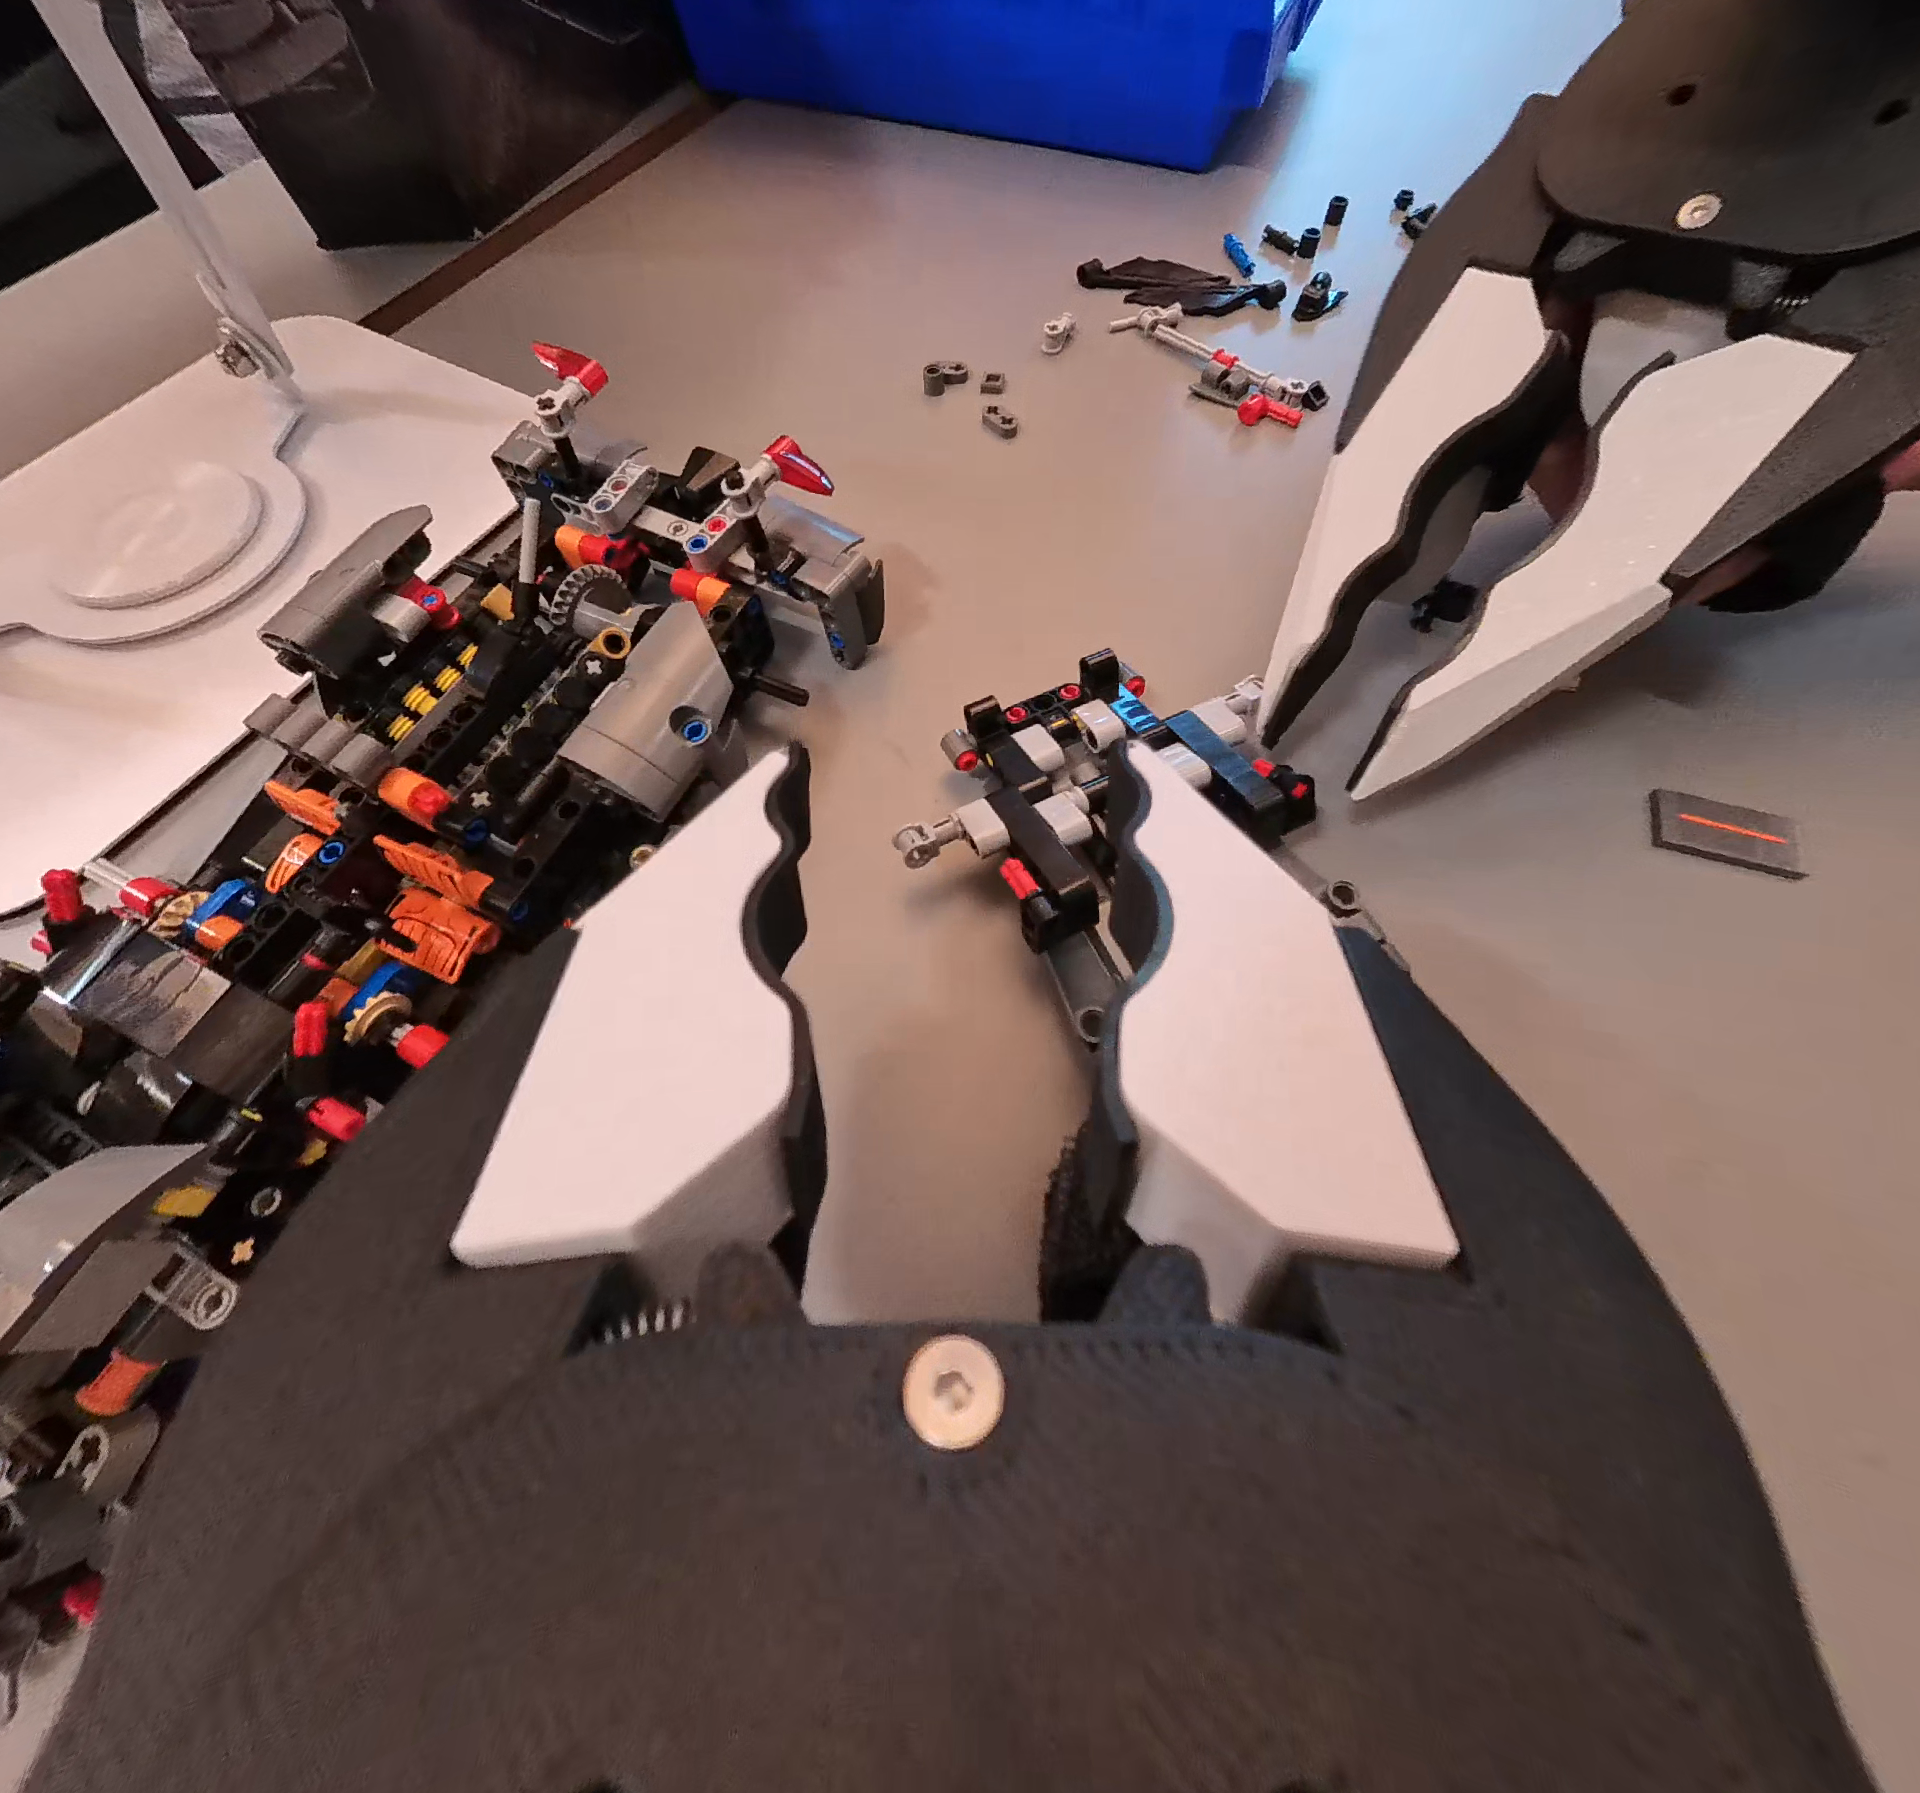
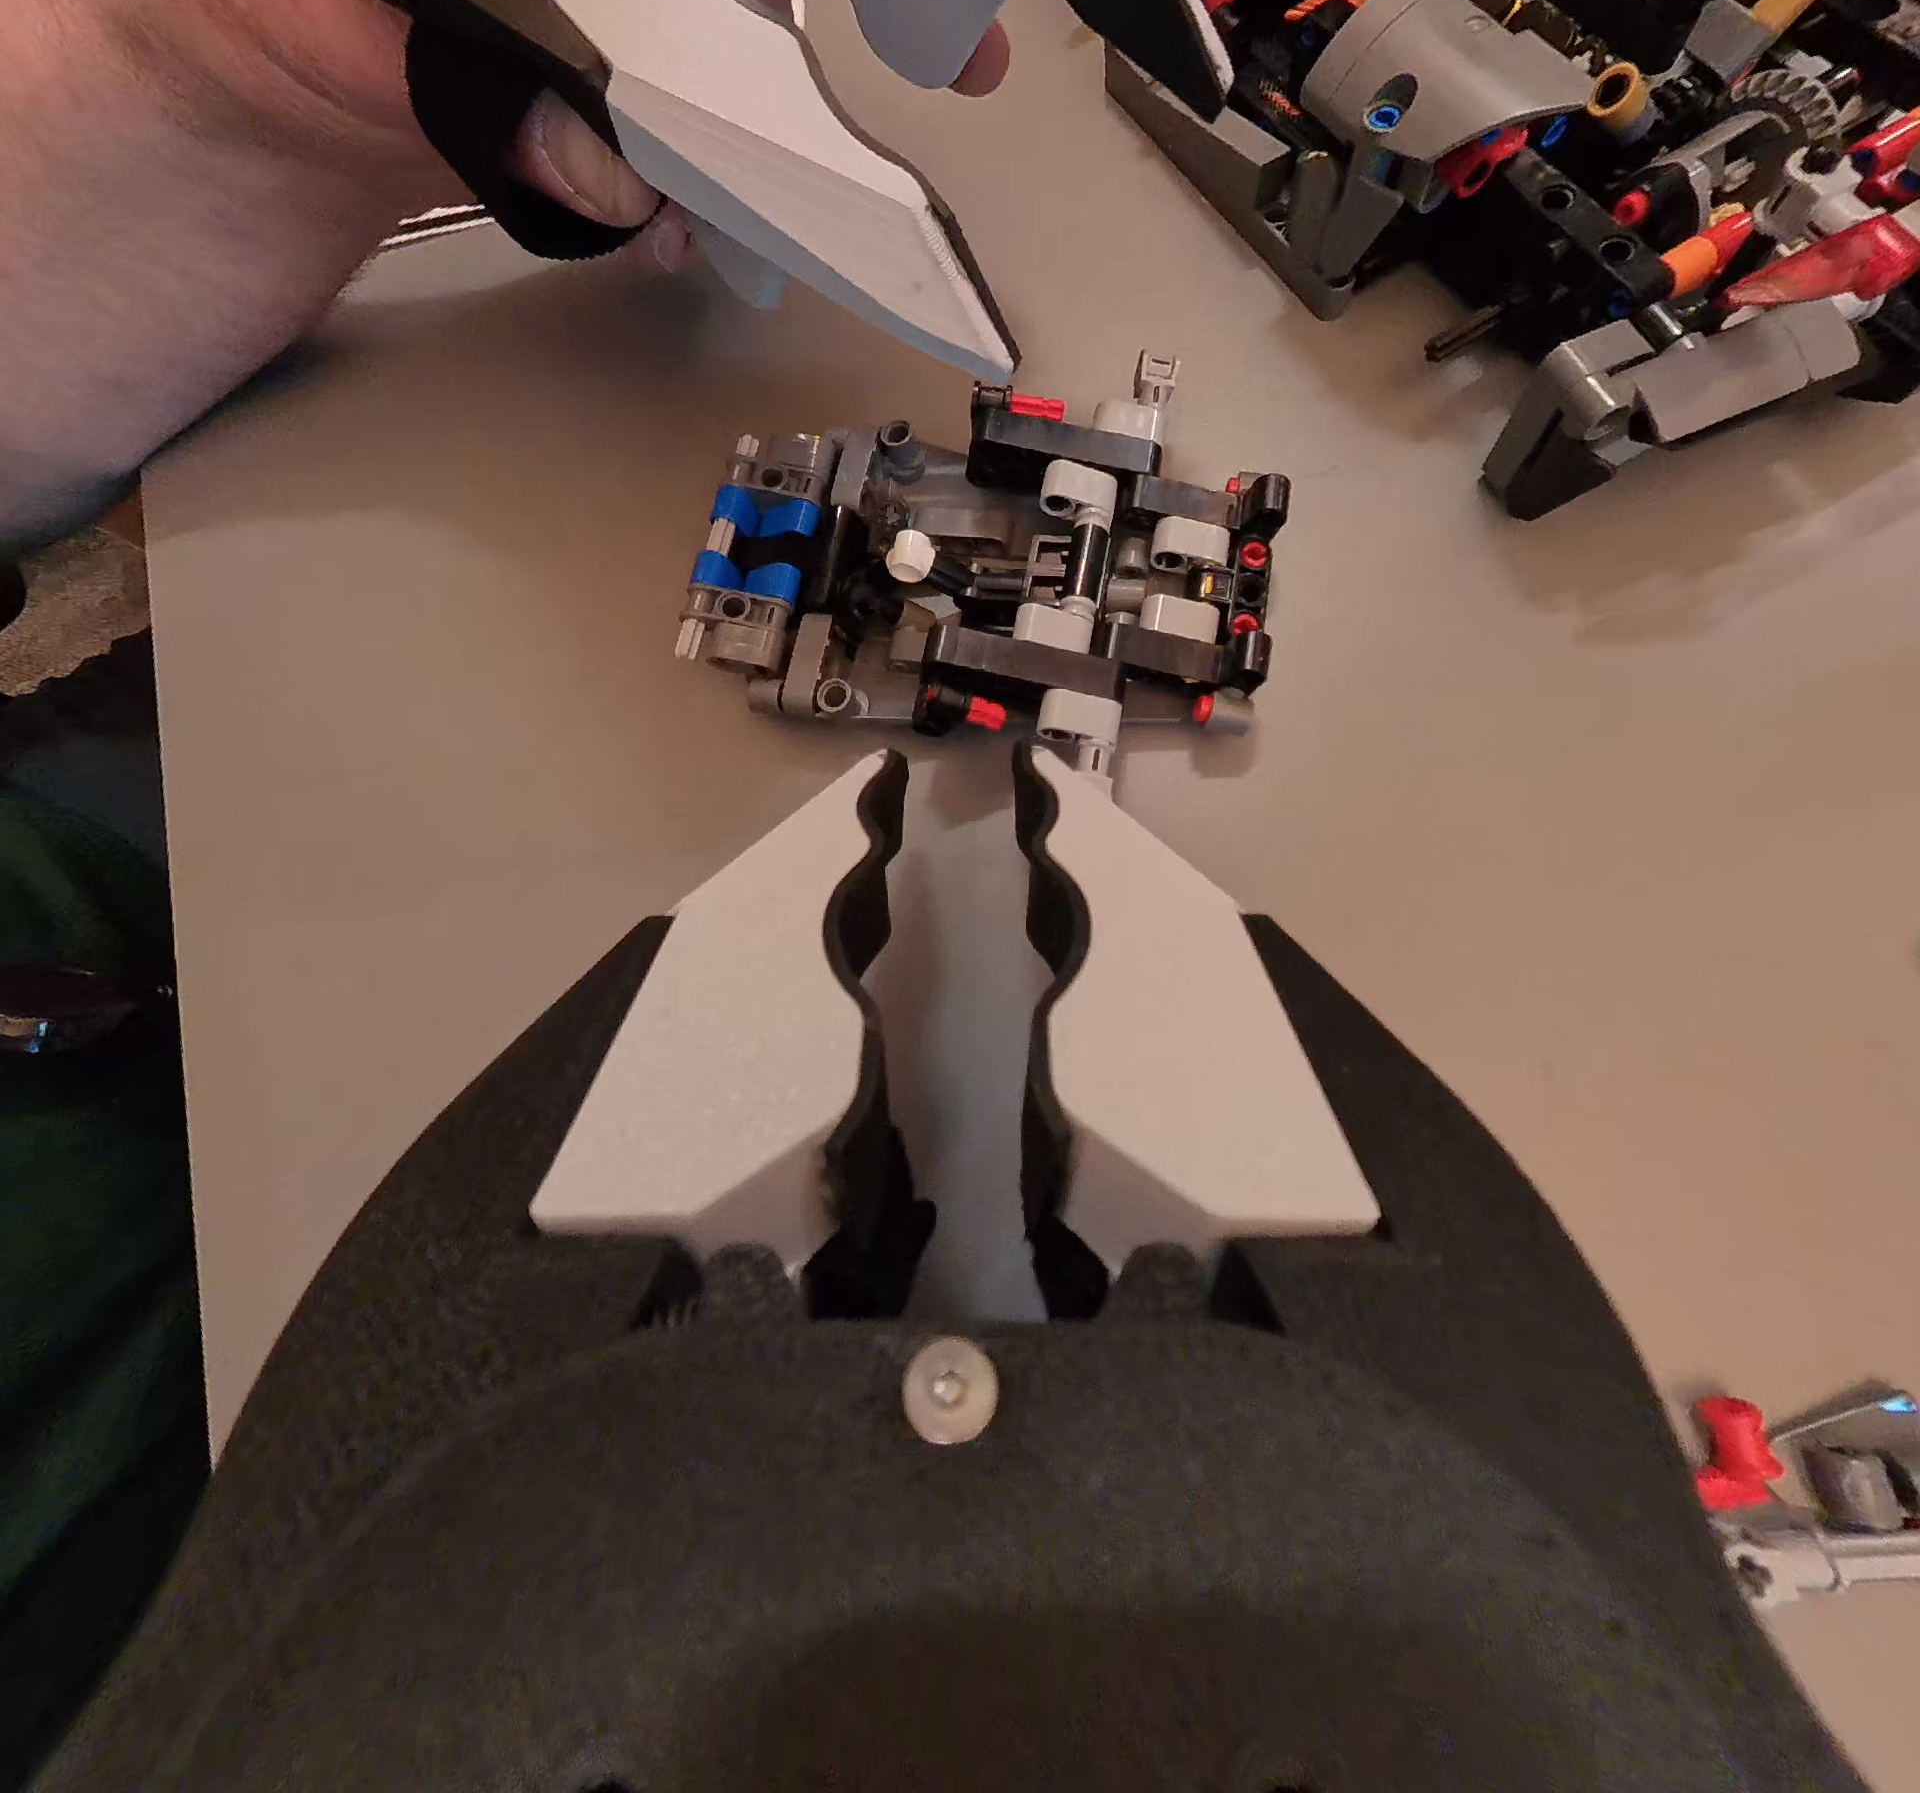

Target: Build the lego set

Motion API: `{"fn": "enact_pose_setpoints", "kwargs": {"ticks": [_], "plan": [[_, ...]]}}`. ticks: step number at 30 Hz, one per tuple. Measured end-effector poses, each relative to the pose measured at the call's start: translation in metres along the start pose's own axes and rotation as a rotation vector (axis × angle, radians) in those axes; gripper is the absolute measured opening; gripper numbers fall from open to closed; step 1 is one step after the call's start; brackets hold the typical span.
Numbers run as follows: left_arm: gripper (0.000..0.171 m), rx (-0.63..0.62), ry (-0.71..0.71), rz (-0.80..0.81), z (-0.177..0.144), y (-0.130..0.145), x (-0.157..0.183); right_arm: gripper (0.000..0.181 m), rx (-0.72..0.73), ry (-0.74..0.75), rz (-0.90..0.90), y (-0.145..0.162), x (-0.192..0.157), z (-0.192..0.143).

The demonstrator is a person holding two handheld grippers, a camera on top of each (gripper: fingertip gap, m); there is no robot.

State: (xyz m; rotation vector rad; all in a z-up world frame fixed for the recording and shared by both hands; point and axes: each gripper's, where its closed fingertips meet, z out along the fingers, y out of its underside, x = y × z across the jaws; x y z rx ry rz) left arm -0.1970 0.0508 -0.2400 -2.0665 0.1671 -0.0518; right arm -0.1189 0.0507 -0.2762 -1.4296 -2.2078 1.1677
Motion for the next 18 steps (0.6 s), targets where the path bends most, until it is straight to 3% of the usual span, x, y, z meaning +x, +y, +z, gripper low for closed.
{"fn": "enact_pose_setpoints", "kwargs": {"ticks": [18], "plan": [[0.045,-0.123,0.051,-0.072,0.002,0.025,-0.001,0.015,-0.012,-0.012,0.053,0.004,-0.003,0.001]]}}
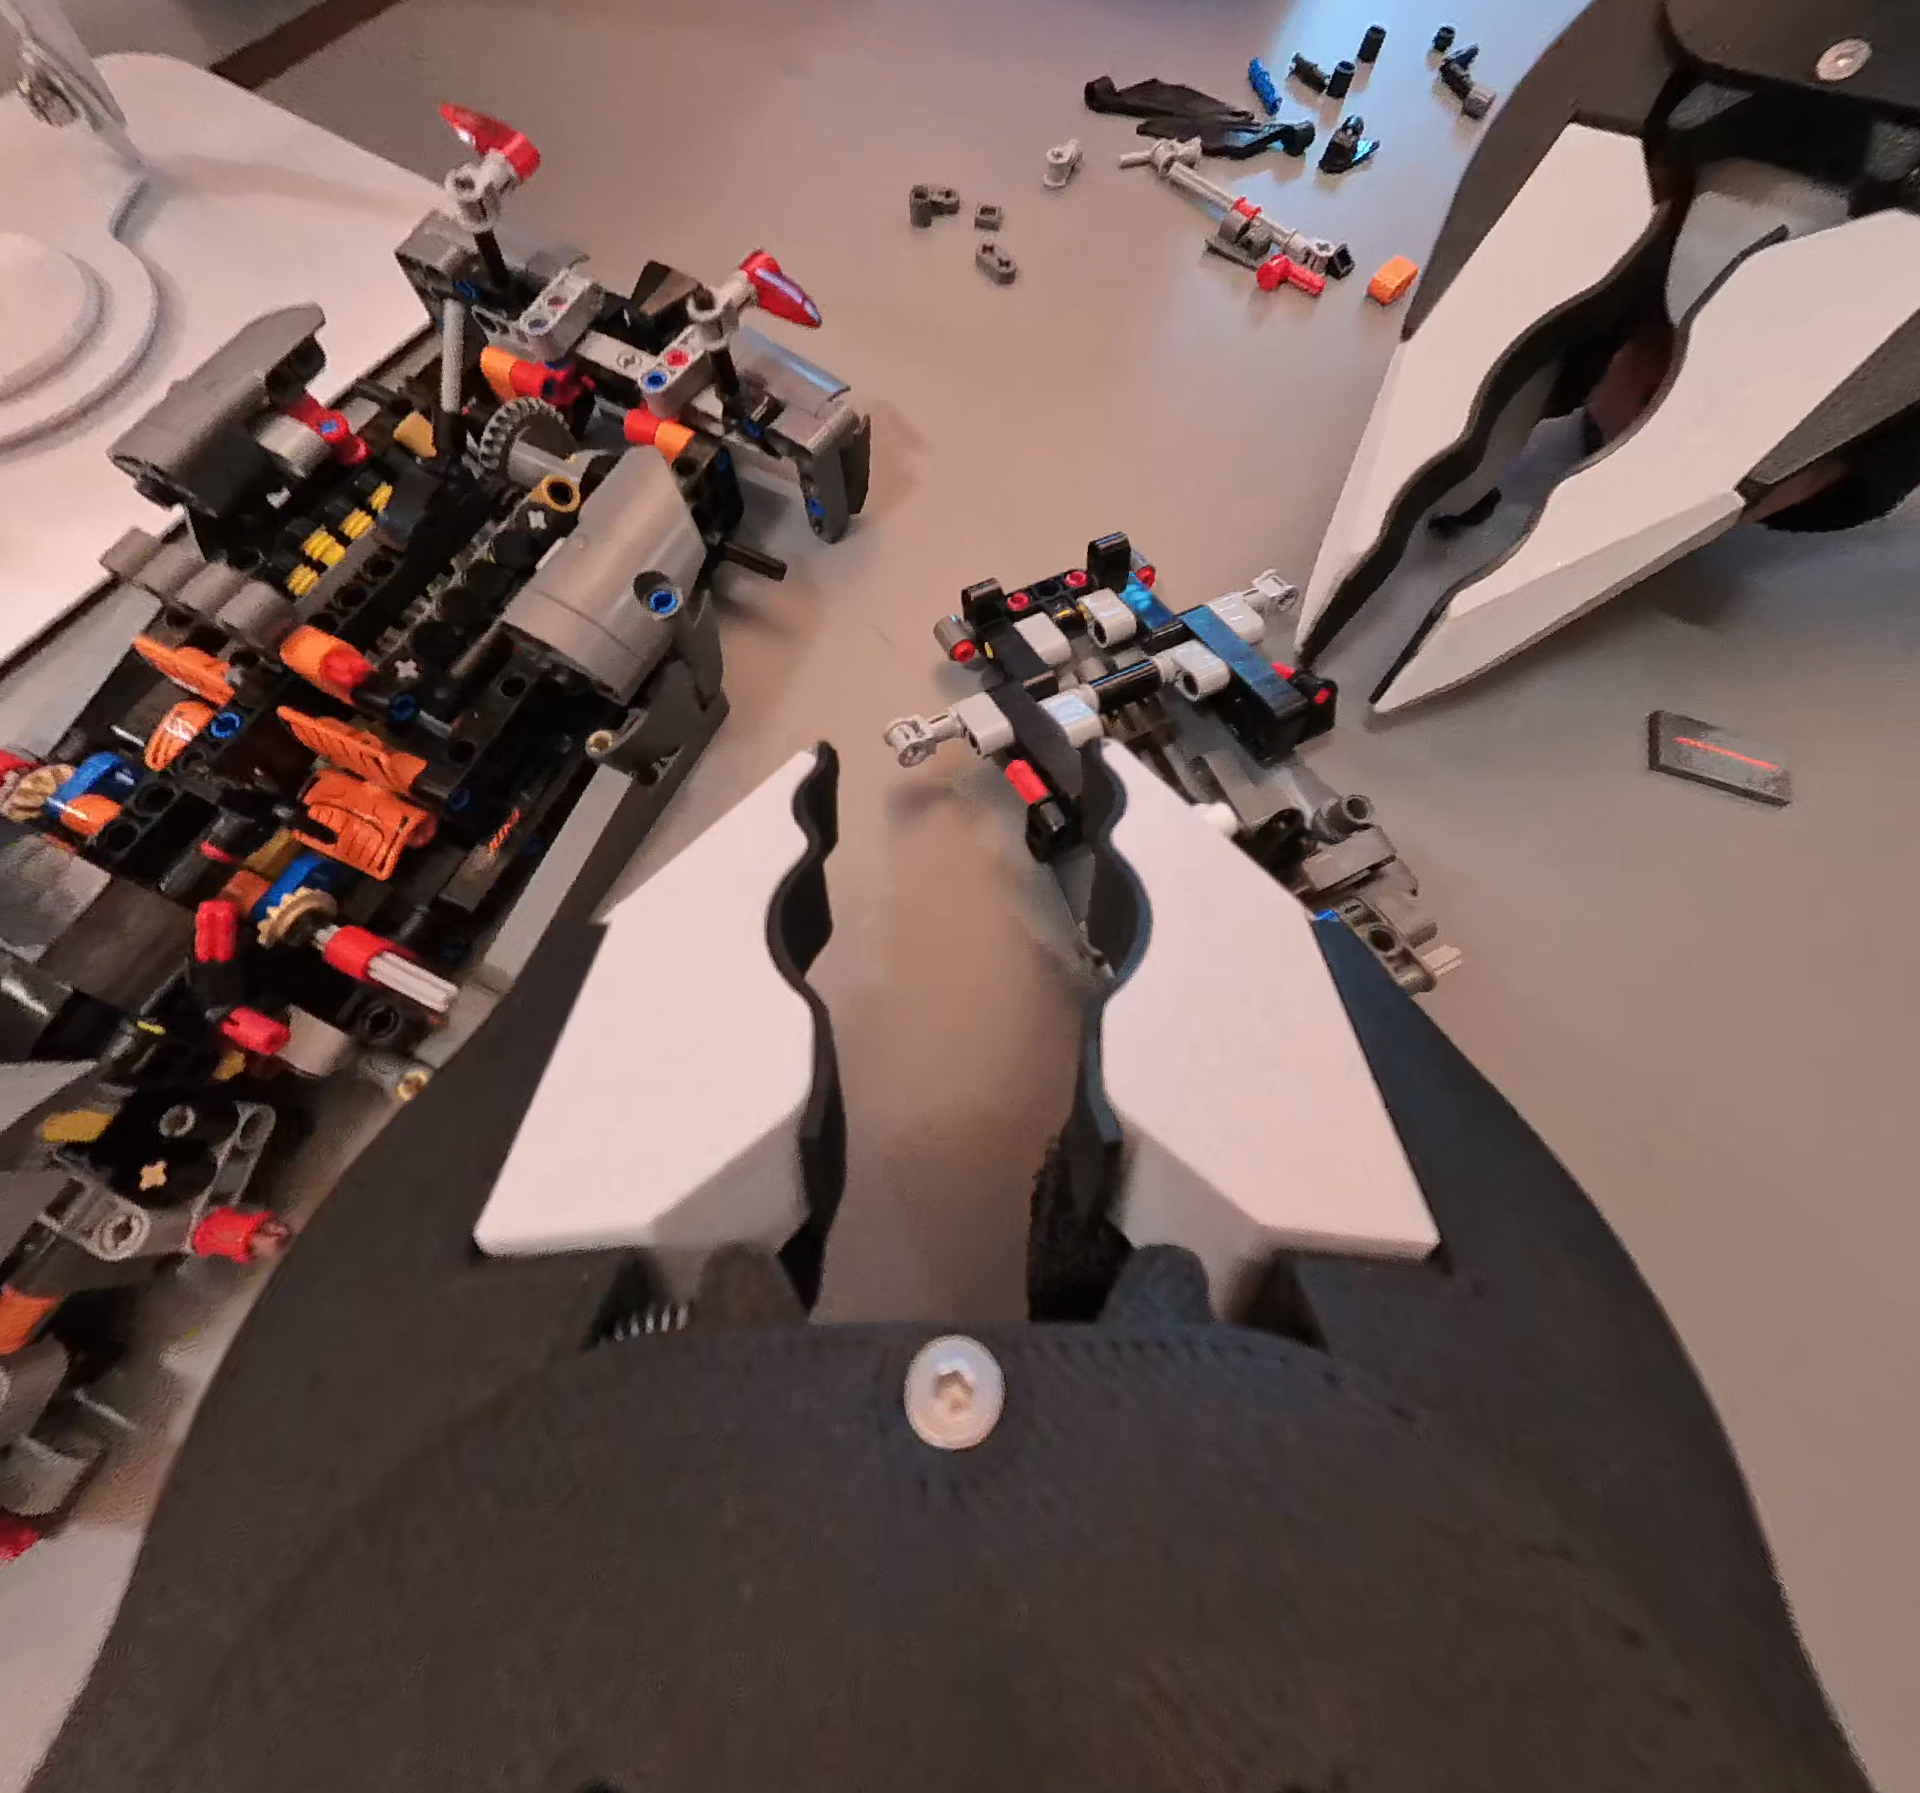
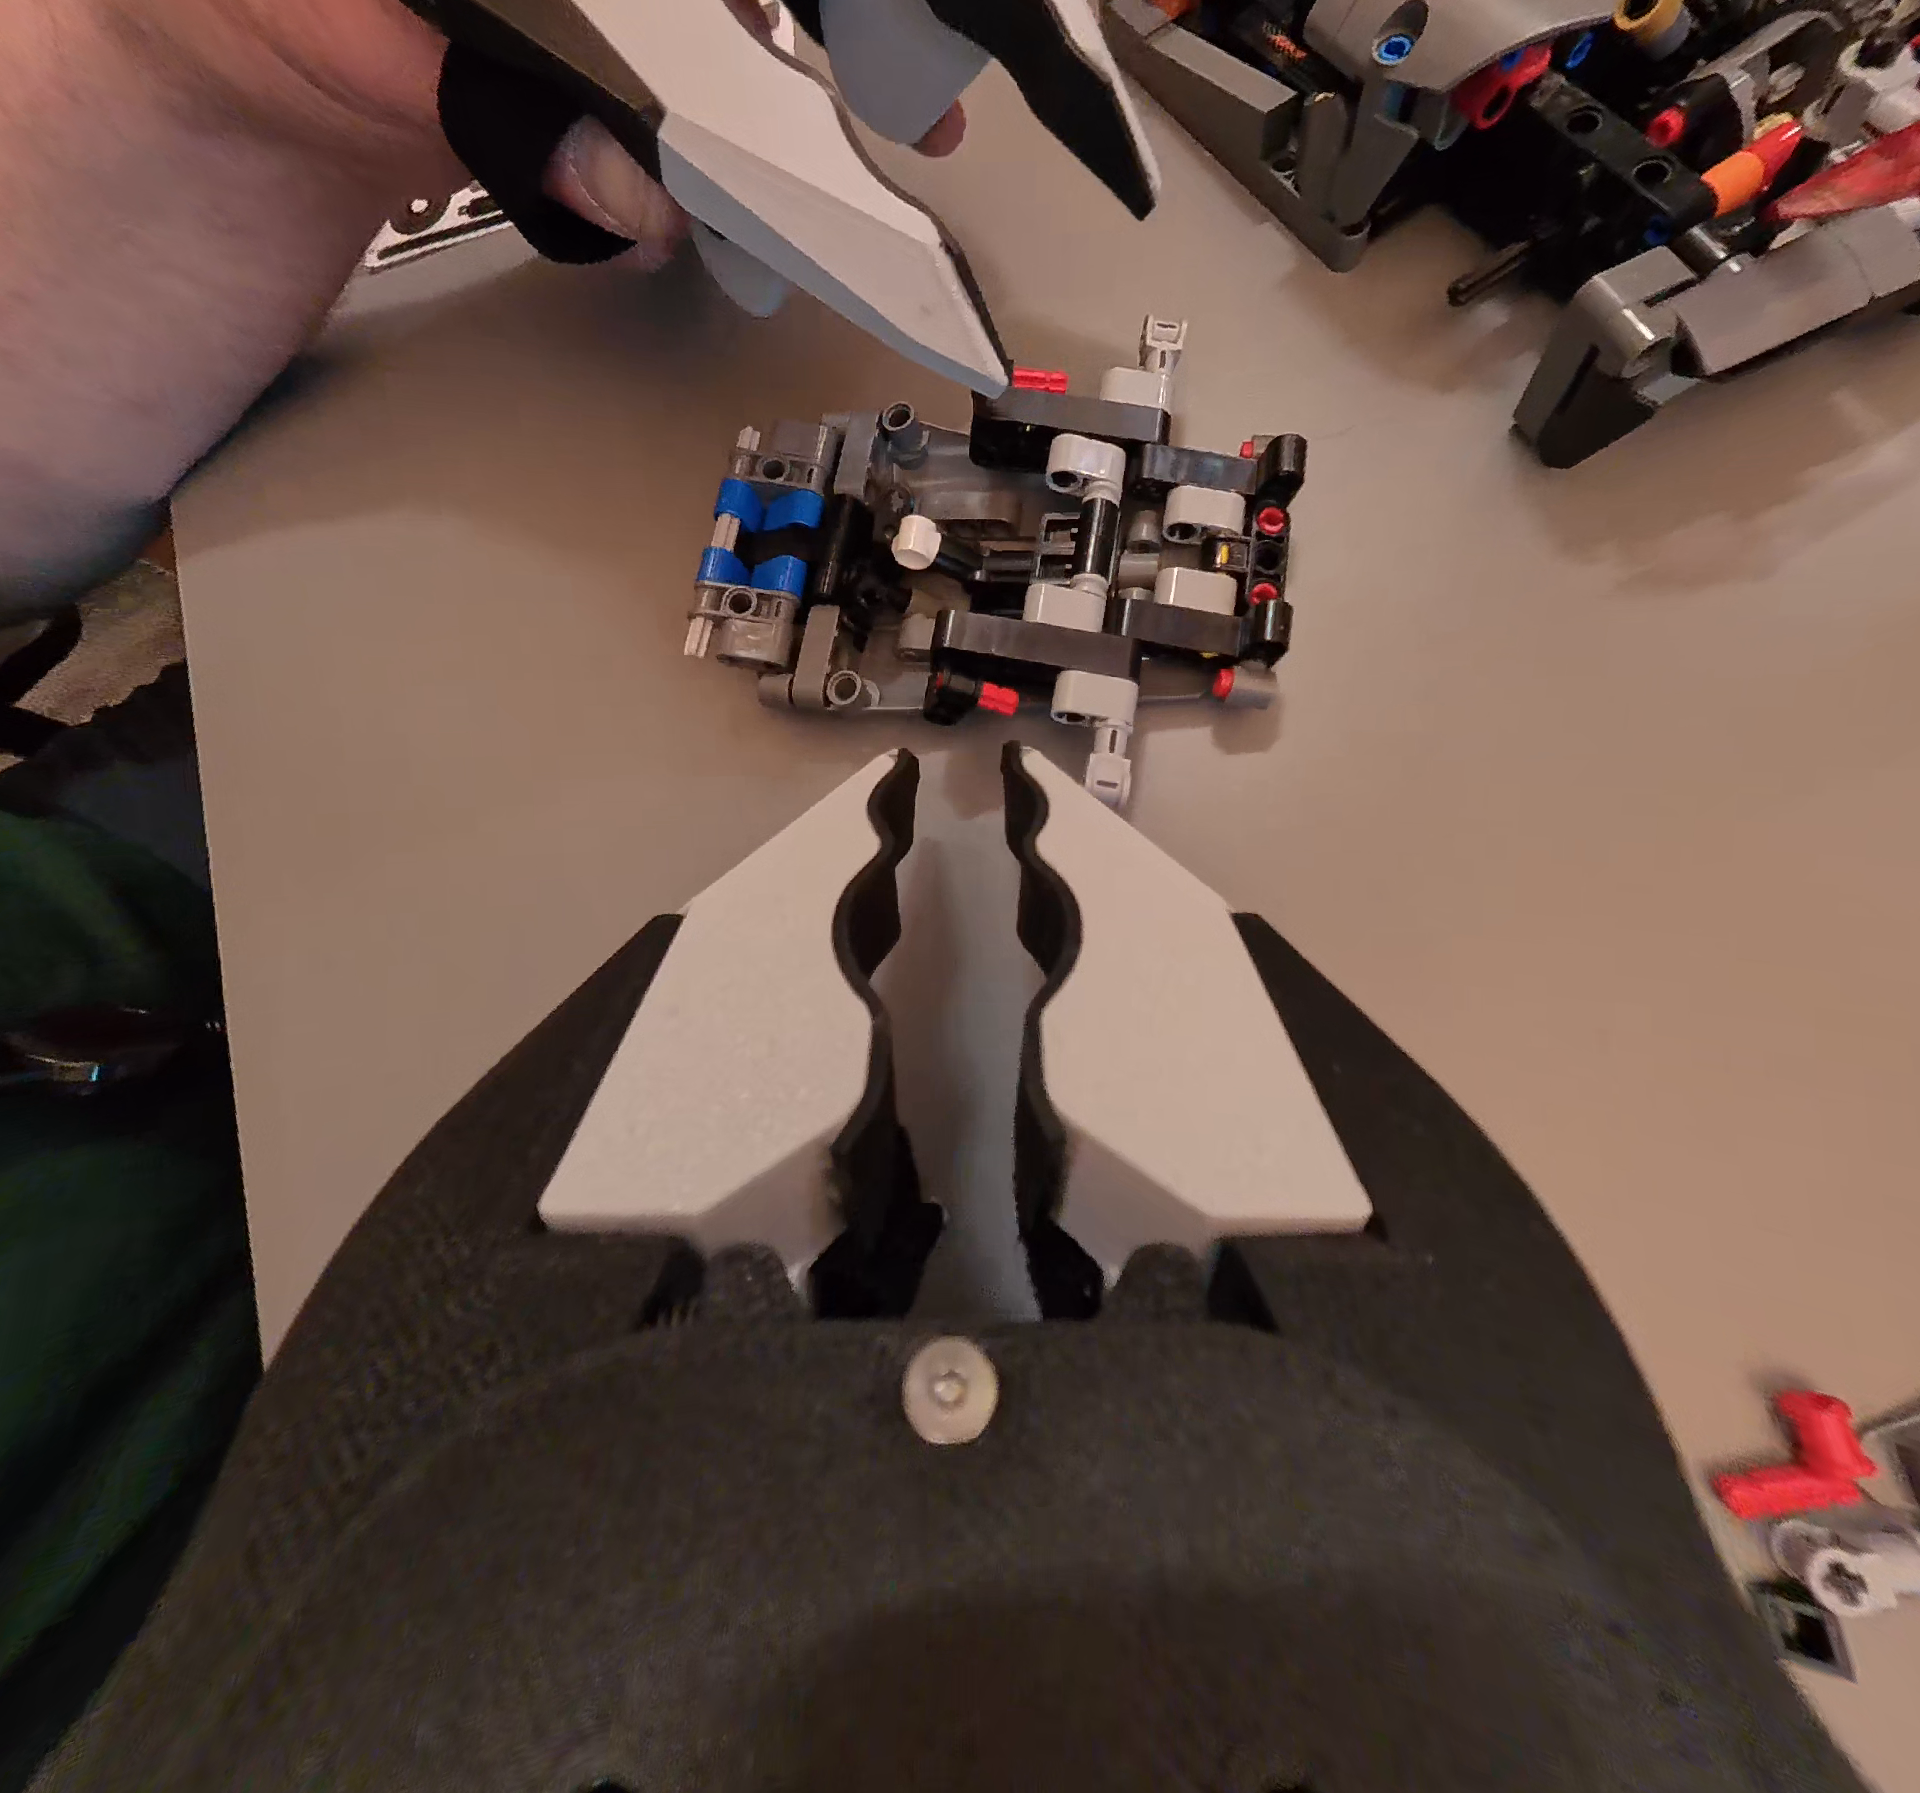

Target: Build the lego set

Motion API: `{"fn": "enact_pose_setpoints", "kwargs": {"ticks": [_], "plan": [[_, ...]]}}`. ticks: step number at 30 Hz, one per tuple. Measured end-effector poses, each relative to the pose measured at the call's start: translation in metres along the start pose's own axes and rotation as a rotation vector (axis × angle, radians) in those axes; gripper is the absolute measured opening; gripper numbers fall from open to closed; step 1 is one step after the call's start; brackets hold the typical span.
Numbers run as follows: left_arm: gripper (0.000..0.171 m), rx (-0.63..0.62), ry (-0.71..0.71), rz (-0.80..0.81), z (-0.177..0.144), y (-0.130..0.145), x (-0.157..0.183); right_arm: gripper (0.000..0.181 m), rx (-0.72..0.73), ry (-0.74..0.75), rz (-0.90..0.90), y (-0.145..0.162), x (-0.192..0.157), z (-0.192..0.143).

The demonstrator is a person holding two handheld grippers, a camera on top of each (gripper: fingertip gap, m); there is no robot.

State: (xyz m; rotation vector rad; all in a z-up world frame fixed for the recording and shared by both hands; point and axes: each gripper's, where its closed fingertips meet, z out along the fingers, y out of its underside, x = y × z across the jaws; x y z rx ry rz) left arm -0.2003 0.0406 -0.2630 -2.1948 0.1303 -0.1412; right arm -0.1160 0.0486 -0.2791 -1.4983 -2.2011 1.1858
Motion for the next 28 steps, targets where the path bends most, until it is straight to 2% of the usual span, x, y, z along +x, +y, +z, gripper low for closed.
{"fn": "enact_pose_setpoints", "kwargs": {"ticks": [5,7,15,28], "plan": [[0.042,-0.046,0.063,-0.083,0.002,0.012,0.003,0.017,0.010,-0.006,0.039,-0.003,0.001,0.005],[0.037,-0.034,0.115,-0.101,0.002,0.011,0.010,0.017,0.020,-0.009,0.049,-0.006,0.001,0.006],[0.020,-0.058,0.158,-0.108,0.008,0.015,0.018,0.014,0.012,-0.013,0.038,-0.008,0.002,0.011],[0.019,-0.063,0.133,-0.062,0.009,0.016,0.019,0.006,0.000,0.017,-0.013,-0.006,0.004,0.012]]}}
